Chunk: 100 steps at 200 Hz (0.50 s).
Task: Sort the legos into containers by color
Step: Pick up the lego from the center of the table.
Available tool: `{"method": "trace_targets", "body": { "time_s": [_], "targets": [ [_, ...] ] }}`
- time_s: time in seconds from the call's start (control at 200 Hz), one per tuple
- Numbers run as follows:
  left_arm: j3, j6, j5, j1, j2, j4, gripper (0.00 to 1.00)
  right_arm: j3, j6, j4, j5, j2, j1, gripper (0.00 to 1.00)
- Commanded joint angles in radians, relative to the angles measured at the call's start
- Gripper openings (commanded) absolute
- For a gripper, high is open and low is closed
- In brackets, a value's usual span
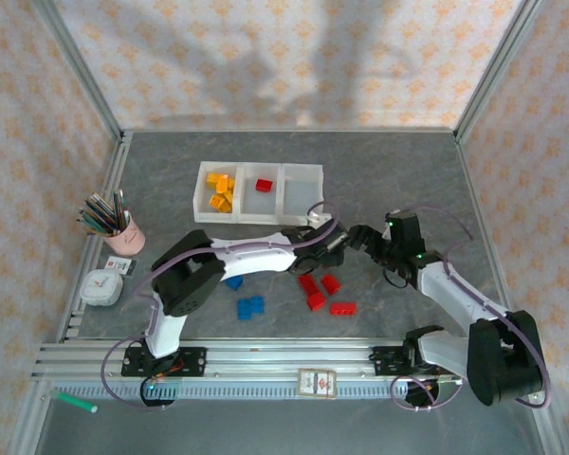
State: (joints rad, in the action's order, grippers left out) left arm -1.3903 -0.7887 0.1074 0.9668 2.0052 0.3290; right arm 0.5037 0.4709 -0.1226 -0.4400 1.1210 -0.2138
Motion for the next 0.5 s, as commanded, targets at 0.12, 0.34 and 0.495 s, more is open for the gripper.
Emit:
{"method": "trace_targets", "body": {
  "time_s": [0.12,0.34,0.495],
  "targets": [
    [-0.082,-0.006,0.058,0.004,0.079,0.048,0.74,-0.024,-0.027,0.009,-0.021,-0.020,0.029,1.00],
    [-0.095,-0.004,0.104,0.004,0.114,0.070,0.70,-0.025,-0.033,0.014,-0.046,-0.019,0.031,1.00],
    [-0.097,0.002,0.111,0.004,0.132,0.088,0.65,-0.026,-0.029,0.017,-0.051,-0.025,0.031,1.00]
  ]
}}
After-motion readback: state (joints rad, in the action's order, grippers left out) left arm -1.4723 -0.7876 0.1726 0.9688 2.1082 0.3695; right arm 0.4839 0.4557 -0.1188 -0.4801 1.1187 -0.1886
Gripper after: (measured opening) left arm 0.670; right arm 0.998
